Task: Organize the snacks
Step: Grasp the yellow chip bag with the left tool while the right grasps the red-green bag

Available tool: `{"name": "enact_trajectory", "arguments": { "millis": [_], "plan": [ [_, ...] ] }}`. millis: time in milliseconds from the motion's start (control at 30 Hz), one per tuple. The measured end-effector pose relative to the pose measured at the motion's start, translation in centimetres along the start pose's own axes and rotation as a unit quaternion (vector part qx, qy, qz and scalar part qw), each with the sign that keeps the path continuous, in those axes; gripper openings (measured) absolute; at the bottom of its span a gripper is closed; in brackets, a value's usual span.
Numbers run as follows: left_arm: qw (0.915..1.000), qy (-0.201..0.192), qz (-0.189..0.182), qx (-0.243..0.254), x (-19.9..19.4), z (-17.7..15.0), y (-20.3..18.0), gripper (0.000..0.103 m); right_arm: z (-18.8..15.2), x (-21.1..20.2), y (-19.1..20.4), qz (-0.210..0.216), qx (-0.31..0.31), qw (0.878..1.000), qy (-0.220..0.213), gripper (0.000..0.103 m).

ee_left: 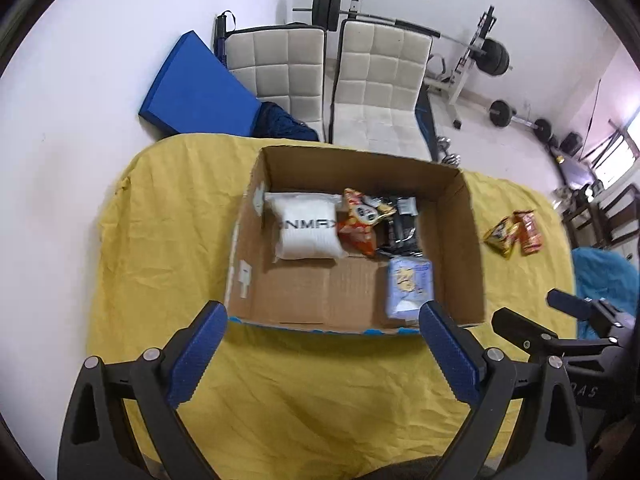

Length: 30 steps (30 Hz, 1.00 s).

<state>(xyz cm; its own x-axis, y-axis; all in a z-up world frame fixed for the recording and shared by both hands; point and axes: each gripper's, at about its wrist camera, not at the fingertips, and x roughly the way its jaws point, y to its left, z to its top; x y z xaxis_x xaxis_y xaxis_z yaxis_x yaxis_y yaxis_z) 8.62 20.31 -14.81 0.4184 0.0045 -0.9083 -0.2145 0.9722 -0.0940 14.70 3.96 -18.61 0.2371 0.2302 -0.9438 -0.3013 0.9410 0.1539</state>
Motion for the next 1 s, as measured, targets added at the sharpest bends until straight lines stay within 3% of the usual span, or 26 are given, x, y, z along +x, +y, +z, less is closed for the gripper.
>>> {"name": "enact_trajectory", "arguments": {
  "millis": [233, 467, 567, 667, 833, 1000],
  "plan": [
    [0.9992, -0.005, -0.031, 0.024, 0.4, 1.4, -5.7, 0.099, 0.0, -1.6, -4.3, 0.008, 0.024, 1.0, -0.006, 0.103],
    [0.9917, 0.022, -0.089, 0.09, 4.0, 4.8, -18.2, 0.099, 1.1, -3.4, -17.3, -0.052, 0.1, 0.994, -0.011, 0.103],
    [0.9866, 0.053, -0.103, 0.115, 7.5, 5.9, -23.8, 0.099, 2.2, -3.3, -23.6, -0.081, 0.124, 0.989, -0.01, 0.103],
    [0.9796, 0.093, -0.101, 0.147, 13.2, 6.6, -29.5, 0.099, 3.3, -1.9, -29.4, -0.084, 0.14, 0.987, 0.005, 0.103],
    [0.97, 0.175, -0.095, 0.139, 23.6, 6.8, -34.4, 0.098, 5.5, 2.4, -37.5, -0.043, 0.16, 0.986, 0.022, 0.103],
    [0.9612, 0.218, -0.084, 0.146, 31.2, 6.9, -37.5, 0.098, 7.2, 7.0, -42.7, -0.05, 0.159, 0.985, 0.051, 0.103]
  ]
}}
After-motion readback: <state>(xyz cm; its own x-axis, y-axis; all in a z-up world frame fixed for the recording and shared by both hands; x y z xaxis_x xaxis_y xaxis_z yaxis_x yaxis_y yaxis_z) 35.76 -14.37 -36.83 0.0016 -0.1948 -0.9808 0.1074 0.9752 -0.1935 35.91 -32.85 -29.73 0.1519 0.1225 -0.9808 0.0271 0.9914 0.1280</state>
